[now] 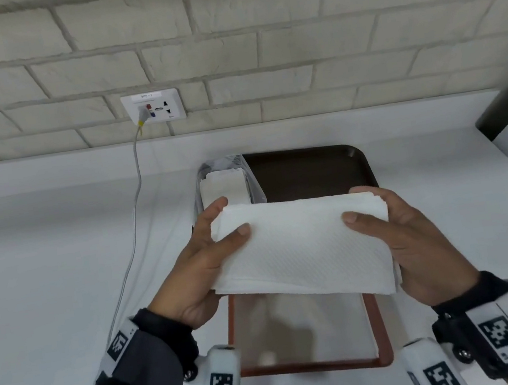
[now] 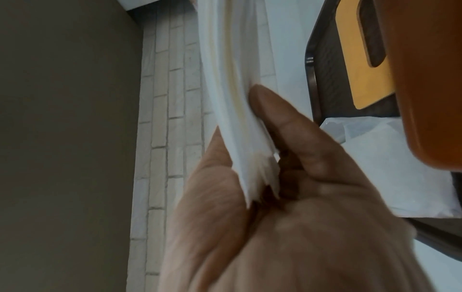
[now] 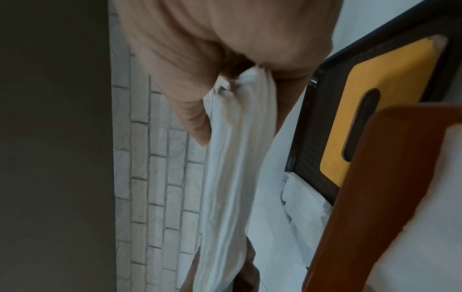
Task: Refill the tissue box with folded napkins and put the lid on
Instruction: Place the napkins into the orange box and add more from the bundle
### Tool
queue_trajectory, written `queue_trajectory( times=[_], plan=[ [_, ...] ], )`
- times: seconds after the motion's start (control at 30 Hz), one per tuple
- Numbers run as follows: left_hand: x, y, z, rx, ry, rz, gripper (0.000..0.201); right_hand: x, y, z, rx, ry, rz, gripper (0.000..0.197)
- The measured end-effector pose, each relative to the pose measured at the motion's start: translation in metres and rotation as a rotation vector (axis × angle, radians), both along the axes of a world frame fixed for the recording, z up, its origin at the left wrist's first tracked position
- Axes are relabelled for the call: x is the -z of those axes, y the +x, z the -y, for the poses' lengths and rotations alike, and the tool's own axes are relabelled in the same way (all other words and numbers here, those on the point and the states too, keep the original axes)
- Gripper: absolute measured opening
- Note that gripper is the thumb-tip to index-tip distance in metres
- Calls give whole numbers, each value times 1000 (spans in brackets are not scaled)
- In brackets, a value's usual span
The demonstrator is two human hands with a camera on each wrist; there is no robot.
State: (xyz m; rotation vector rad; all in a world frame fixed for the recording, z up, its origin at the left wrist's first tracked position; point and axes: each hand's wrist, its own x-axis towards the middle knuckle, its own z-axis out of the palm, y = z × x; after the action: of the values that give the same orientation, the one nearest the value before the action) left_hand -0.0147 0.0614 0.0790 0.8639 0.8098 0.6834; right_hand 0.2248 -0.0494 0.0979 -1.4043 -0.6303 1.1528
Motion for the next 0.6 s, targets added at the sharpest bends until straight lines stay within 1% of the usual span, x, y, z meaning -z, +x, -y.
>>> queue_trajectory(
  times=[0.1, 0.2, 0.27, 0.3, 0.37, 0.47, 0.6],
  plan=[
    [-5, 5, -5, 54, 18, -101, 56, -3, 4, -2, -39, -21, 33, 52],
    [-10, 10, -11, 46, -17, -130, 55, -5, 9, -5, -46, -47, 51, 35],
    [-16, 14, -14, 19, -16, -123, 48, -6, 11, -6, -17, -63, 52, 25],
    [-18, 16, -14, 8, -4, -123, 46, -6, 11, -6, -2, -71, 49, 23],
    [-20, 19, -11, -8, 46, -133, 43, -6, 9, -4, 10, -97, 28, 25],
    [-14, 16, -2, -3, 158, -216, 44, -4, 7, 4, 0, -150, -4, 38],
    [-5, 2, 19, 64, 295, -335, 46, 1, 4, 18, -52, -220, 16, 34]
  ],
)
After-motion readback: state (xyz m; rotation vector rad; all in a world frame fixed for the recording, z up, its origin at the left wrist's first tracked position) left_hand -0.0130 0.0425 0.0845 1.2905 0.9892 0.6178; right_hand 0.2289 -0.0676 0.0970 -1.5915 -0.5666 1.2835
